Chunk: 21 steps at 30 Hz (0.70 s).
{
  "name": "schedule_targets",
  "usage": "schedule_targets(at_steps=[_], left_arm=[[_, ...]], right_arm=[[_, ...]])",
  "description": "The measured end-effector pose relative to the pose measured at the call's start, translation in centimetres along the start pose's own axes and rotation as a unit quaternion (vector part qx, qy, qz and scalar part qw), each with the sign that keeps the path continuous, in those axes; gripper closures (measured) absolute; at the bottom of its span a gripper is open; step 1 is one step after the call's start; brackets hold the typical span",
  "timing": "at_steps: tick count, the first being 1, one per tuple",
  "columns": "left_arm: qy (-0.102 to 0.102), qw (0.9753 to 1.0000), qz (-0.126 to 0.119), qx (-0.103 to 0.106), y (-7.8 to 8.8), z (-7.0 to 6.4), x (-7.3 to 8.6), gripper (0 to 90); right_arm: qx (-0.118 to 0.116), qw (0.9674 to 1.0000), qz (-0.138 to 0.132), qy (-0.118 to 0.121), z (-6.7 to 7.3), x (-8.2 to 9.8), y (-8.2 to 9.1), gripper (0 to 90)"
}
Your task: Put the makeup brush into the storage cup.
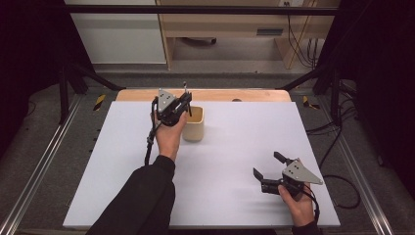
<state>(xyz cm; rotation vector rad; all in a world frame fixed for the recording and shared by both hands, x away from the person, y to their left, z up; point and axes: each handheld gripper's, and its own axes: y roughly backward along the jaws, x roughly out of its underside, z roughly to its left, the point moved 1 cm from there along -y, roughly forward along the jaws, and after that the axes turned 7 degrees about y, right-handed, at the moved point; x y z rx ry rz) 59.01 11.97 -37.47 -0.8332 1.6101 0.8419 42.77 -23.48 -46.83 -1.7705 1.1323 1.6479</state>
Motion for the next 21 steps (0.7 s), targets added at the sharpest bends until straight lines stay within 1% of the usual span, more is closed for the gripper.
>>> schedule_targets(at_steps=[3, 6, 15, 19, 21], left_arm=[[-0.001, 1.0, 0.001, -0.002, 0.0, 0.0, 0.2, 83.2], [-0.001, 1.0, 0.001, -0.009, 0.2, 0.1, 0.4, 83.2], [-0.001, 0.9999, 0.009, -0.006, 0.1, 0.2, 1.1, 83.2], [-0.005, 0.9998, 0.014, -0.009, 0.3, 0.1, 1.5, 83.2], [-0.001, 0.9998, 0.015, -0.009, 0.4, 0.1, 1.7, 83.2]], right_arm=[[0.0, 1.0, 0.0, 0.0, 0.0, 0.0, 0.0, 6.1], [0.0, 1.0, 0.0, 0.001, 0.0, 0.0, 0.0, 6.1], [0.0, 1.0, 0.001, 0.0, 0.0, 0.0, 0.0, 6.1], [-0.001, 1.0, 0.001, -0.001, 0.0, 0.0, 0.0, 6.1], [-0.001, 1.0, 0.001, -0.001, 0.1, 0.0, 0.0, 6.1]])
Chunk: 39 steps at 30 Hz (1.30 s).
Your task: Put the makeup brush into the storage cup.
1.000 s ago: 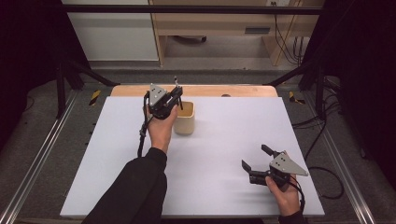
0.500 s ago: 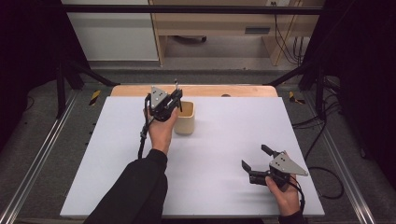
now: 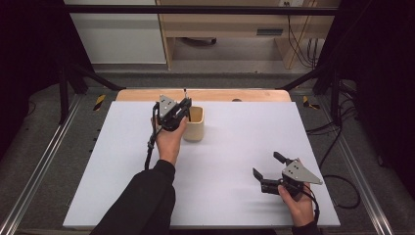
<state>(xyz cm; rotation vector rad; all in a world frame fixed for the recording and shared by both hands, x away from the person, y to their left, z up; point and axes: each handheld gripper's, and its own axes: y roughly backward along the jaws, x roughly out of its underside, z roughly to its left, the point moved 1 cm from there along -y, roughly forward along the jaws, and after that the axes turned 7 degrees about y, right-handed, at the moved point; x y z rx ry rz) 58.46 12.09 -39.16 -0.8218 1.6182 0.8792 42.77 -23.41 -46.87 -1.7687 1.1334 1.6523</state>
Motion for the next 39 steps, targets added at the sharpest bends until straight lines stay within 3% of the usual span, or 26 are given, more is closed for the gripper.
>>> schedule_targets(at_steps=[11, 12, 15, 18, 22, 39], left_arm=[[0.0, 1.0, 0.007, -0.003, 0.4, 0.1, 0.8, 82.8], [0.004, 1.0, 0.005, -0.007, 0.5, 0.1, 0.8, 80.4], [0.001, 0.9998, 0.006, -0.02, 0.8, 0.0, 0.6, 52.5], [-0.01, 0.9997, 0.003, -0.023, 1.6, 0.0, 0.6, 33.5], [-0.017, 0.9997, -0.002, -0.016, 2.4, -0.1, 0.4, 22.9], [-0.031, 0.9993, 0.009, 0.016, 3.5, -1.1, 0.5, 9.2]], right_arm=[[-0.002, 1.0, 0.001, 0.002, 0.1, 0.0, 0.0, 6.1], [-0.001, 1.0, 0.0, 0.002, 0.1, 0.0, 0.0, 6.1], [-0.001, 1.0, 0.0, 0.001, 0.1, 0.0, 0.0, 6.1], [-0.001, 1.0, -0.001, 0.002, 0.1, 0.0, 0.0, 6.1], [-0.001, 1.0, 0.0, 0.004, 0.2, 0.0, -0.1, 6.0], [0.001, 1.0, -0.005, 0.001, 0.2, -0.2, 0.0, 5.9]])
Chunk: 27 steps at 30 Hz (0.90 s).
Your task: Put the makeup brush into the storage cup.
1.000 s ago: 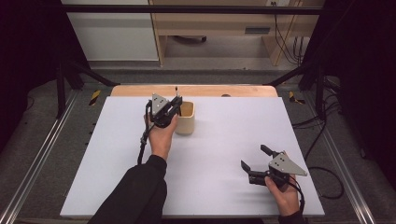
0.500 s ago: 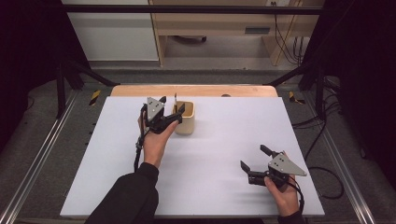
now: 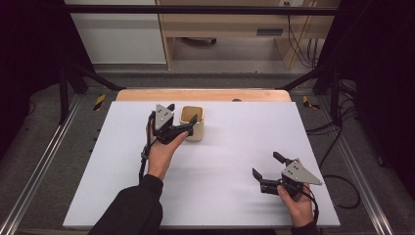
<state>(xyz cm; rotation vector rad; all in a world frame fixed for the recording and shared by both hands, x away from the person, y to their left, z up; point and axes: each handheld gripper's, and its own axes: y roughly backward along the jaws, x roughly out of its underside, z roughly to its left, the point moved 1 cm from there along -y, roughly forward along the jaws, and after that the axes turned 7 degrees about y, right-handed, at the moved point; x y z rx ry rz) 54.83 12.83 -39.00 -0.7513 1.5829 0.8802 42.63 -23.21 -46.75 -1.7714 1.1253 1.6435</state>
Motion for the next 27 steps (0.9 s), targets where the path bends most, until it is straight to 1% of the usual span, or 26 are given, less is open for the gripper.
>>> schedule_targets(at_steps=[5, 8, 11, 14, 17, 19, 22, 27], left_arm=[[-0.003, 0.9999, 0.005, 0.01, 0.1, -0.2, 0.0, 6.1], [-0.002, 0.9997, 0.008, 0.022, 0.3, -0.4, 0.1, 4.6], [-0.007, 0.9993, 0.013, 0.033, 0.5, -0.6, 0.2, 3.2], [-0.01, 0.9989, 0.012, 0.044, 0.8, -0.8, 0.3, 2.9], [-0.019, 0.9981, 0.012, 0.058, 1.2, -1.1, 0.5, 2.7], [-0.02, 0.9976, 0.016, 0.064, 1.4, -1.3, 0.6, 2.6], [-0.024, 0.9971, 0.019, 0.069, 1.7, -1.6, 0.8, 2.6], [-0.029, 0.9964, 0.016, 0.078, 2.1, -1.8, 0.9, 2.6]], right_arm=[[0.0, 1.0, 0.0, 0.001, 0.0, 0.0, 0.0, 5.8], [0.0, 1.0, 0.001, 0.0, 0.0, 0.0, 0.0, 5.7], [0.0, 1.0, 0.0, 0.0, 0.0, 0.0, 0.0, 5.7], [0.001, 1.0, -0.001, -0.001, 0.0, 0.0, 0.0, 5.6], [0.001, 1.0, -0.003, -0.001, 0.1, 0.0, 0.0, 5.6], [0.002, 1.0, -0.005, 0.0, 0.2, 0.0, 0.1, 5.3], [0.006, 0.9999, -0.009, 0.002, 0.2, -0.1, 0.2, 5.2], [0.018, 0.9996, -0.017, 0.009, 0.0, -0.1, 0.4, 5.1]])
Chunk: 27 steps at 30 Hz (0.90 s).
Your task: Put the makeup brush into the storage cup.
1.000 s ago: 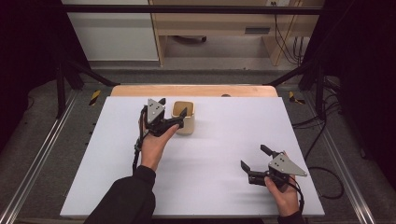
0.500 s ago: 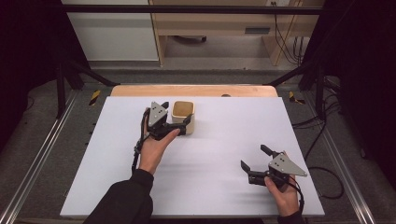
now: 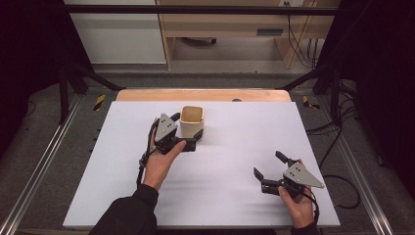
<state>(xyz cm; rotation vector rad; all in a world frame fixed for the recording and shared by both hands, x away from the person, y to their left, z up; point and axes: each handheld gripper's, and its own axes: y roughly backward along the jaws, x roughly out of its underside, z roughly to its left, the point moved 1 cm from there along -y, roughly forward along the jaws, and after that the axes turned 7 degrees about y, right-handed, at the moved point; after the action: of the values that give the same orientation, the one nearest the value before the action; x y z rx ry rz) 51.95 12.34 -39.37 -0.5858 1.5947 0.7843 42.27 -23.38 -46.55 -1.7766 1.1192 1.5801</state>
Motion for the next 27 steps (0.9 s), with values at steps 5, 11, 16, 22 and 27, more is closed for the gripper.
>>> schedule_targets(at_steps=[5, 11, 16, 22, 27], left_arm=[[0.001, 0.9999, 0.001, 0.011, 0.4, -0.1, 0.2, 2.6], [-0.006, 0.9997, 0.003, 0.023, 0.8, -0.2, 0.6, 2.4], [-0.01, 0.9996, 0.005, 0.025, 1.2, -0.1, 0.8, 2.1], [-0.009, 0.9996, 0.005, 0.028, 1.6, 0.0, 1.2, 2.0], [-0.011, 0.9994, 0.006, 0.031, 1.9, 0.1, 1.5, 2.0]], right_arm=[[0.003, 1.0, 0.001, 0.004, 0.0, 0.0, 0.0, 5.6], [0.005, 1.0, -0.004, 0.004, -0.2, -0.1, 0.2, 5.2], [0.0, 1.0, -0.003, -0.002, -0.2, -0.1, 0.2, 3.3], [-0.001, 1.0, 0.001, -0.007, -0.3, -0.1, 0.1, 3.1], [-0.002, 1.0, 0.003, -0.006, -0.2, 0.0, 0.1, 3.1]])
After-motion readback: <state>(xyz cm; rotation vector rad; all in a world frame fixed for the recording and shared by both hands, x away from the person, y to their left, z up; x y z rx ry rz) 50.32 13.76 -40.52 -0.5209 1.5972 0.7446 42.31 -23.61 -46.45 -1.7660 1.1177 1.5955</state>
